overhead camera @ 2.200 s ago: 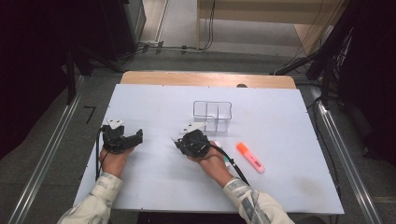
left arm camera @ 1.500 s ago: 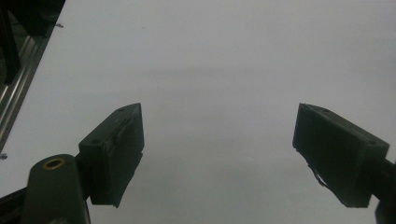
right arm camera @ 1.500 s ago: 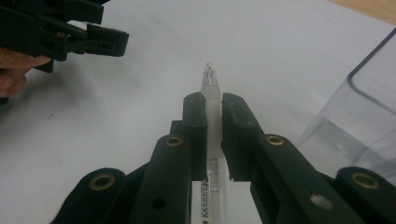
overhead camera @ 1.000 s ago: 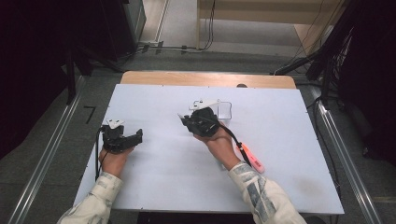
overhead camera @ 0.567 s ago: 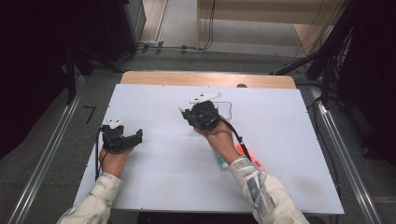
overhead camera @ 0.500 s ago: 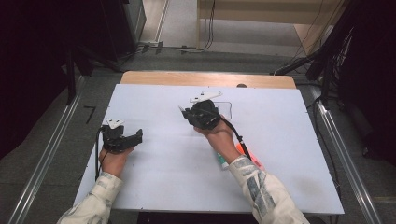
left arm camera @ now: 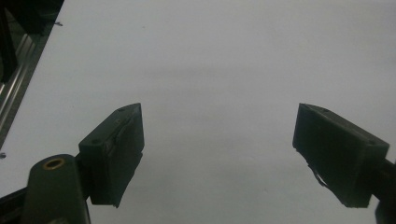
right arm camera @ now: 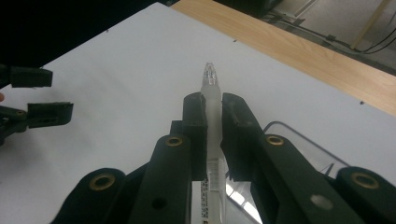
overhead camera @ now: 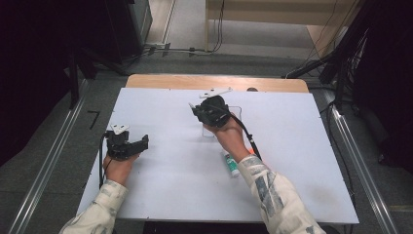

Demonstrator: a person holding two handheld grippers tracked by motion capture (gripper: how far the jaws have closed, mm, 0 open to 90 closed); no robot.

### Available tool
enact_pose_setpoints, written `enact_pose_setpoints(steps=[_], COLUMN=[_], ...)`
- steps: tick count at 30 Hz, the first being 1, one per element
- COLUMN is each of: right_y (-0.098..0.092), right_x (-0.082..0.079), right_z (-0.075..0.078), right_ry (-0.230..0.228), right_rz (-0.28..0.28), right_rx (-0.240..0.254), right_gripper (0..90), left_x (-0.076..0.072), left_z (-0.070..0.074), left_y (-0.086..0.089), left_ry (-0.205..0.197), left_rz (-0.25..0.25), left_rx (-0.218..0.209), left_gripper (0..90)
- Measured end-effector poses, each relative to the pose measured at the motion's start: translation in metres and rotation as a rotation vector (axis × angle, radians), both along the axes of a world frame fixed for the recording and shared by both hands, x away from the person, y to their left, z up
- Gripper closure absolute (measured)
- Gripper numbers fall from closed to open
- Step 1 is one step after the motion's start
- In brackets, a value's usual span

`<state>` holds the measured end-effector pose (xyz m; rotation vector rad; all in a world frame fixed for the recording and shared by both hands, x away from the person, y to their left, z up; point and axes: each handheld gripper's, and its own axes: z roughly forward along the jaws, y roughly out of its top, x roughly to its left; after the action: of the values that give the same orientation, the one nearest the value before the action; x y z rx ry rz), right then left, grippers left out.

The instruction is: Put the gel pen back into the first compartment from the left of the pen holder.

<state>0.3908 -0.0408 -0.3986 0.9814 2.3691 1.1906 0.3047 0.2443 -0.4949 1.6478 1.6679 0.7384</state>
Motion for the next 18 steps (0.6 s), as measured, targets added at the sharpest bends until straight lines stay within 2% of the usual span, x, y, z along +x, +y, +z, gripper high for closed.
enact_pose_setpoints(steps=[18], right_y=[0.002], right_x=[0.026], right_z=[0.006], right_ry=[0.003], right_rz=[-0.051], right_rx=[-0.009], right_gripper=[78.8], left_x=[0.000], left_z=[0.000], left_y=[0.001], left_ry=[0.000], left_rz=[-0.001], left_rx=[-0.004], left_gripper=[16.9])
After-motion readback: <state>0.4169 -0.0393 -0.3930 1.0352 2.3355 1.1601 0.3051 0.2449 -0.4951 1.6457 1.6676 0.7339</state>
